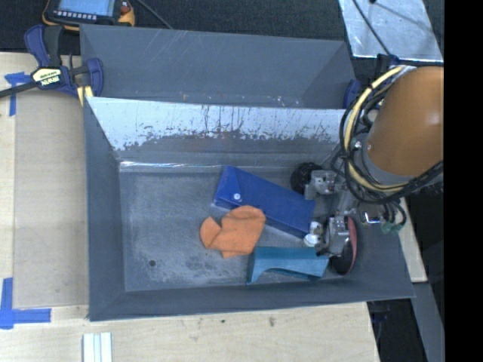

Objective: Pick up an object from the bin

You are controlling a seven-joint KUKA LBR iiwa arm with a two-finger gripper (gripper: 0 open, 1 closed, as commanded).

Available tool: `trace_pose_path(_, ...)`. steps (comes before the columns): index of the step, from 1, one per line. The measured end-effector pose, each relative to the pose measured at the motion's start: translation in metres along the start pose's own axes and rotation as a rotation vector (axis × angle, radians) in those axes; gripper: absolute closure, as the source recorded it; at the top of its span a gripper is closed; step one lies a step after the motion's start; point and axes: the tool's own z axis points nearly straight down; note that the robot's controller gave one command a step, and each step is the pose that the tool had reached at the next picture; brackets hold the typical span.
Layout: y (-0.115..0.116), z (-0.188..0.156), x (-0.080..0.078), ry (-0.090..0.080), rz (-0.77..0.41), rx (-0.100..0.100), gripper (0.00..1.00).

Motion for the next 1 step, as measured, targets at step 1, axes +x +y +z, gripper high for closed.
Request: trace_pose_path(1,0.0002,-0.0042,-0.0015,-0.009,-0.002,0.000,0.00)
